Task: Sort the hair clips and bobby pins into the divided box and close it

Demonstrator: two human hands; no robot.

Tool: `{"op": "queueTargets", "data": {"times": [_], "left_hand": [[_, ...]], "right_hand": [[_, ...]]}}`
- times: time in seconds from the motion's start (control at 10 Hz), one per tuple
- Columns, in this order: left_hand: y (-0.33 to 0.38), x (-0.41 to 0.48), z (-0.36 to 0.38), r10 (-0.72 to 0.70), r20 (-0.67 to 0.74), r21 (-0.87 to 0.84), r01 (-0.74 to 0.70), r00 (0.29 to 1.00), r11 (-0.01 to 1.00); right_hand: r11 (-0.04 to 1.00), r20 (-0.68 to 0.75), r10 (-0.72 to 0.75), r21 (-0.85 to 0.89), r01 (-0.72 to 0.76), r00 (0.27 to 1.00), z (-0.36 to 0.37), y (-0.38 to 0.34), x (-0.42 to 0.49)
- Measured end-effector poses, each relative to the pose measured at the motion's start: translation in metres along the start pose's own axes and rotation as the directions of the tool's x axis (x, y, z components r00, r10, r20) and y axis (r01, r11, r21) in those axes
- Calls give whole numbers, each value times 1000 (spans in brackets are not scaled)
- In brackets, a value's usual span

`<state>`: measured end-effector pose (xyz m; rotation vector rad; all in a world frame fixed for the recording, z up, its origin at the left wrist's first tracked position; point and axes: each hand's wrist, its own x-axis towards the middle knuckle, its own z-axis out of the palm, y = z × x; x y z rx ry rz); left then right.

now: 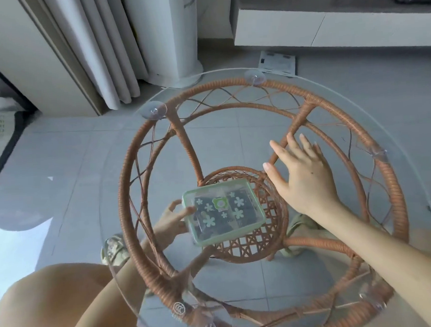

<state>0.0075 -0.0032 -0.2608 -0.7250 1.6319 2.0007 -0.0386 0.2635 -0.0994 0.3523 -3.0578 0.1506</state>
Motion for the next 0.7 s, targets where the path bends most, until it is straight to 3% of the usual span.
{"op": "queueTargets", "data": {"times": [0.2, 0.4, 0.5, 0.6, 0.7], "left_hand": [[-11, 31, 45, 17, 50, -42, -14, 999, 999], [-20, 45, 44, 46, 139, -20, -44, 989, 999], [-8, 25, 43, 23, 112, 37, -27, 993, 999], [-5, 13, 27, 80, -14, 178, -77, 997, 981], [-5, 16, 11, 130, 70, -285, -105, 989, 953]], "right_hand": [[1000, -6, 7, 10, -7, 1000, 0, 0, 1], [1000, 5, 3, 11, -3, 1000, 0, -2, 1], [1000, 14, 6, 13, -7, 1000, -1, -3, 0], [1000, 14, 9, 14, -9, 1000, 1, -2, 1], [1000, 30, 16, 13, -17, 999, 1, -1, 0]]}}
